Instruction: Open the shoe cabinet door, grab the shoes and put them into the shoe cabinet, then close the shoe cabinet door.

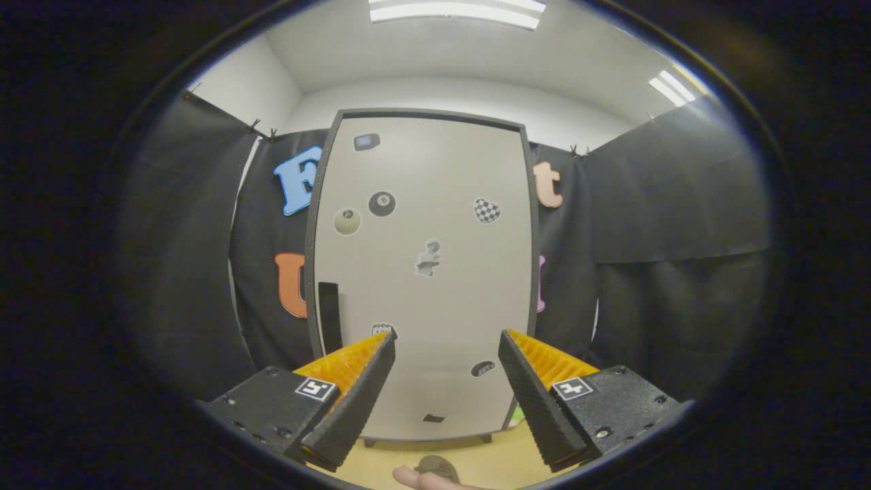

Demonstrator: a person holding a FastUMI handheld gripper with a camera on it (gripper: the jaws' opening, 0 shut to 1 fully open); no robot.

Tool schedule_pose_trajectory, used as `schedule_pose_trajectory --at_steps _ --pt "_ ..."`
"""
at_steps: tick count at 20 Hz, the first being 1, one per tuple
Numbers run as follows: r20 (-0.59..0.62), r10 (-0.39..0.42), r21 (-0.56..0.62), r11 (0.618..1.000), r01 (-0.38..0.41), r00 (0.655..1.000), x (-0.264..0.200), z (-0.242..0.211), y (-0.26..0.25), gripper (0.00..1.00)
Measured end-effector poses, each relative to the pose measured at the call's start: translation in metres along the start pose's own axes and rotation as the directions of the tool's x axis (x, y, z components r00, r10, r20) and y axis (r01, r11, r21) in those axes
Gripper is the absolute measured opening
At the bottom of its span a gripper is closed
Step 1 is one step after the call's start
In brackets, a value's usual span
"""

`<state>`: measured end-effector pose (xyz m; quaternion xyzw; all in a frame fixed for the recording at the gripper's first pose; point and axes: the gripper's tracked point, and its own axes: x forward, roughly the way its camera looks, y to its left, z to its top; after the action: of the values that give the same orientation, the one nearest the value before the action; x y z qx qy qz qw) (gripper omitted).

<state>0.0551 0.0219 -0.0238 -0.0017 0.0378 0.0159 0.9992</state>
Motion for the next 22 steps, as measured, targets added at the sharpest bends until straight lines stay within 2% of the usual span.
schedule_pose_trajectory --at_steps 4,7,15,18,19,21,22 --pt "0.005 0.131 0.011 0.991 -0.131 0.991 0.026 0.002 0.051 1.00" --pt "-0.036 0.189 0.026 0.982 -0.188 0.981 0.046 -0.012 0.088 1.00" --pt "-0.059 0.200 0.017 0.980 -0.199 0.978 0.112 -0.029 0.141 0.99" --pt "-0.036 0.172 0.015 0.985 -0.172 0.984 0.131 -0.025 0.139 0.91" --pt "-0.039 0.185 0.019 0.983 -0.184 0.982 0.136 -0.028 0.143 0.87" --pt "-0.086 0.223 0.043 0.975 -0.220 0.971 0.141 -0.039 0.151 0.74" --pt "-0.096 0.228 0.058 0.973 -0.224 0.969 0.142 -0.041 0.153 0.62"
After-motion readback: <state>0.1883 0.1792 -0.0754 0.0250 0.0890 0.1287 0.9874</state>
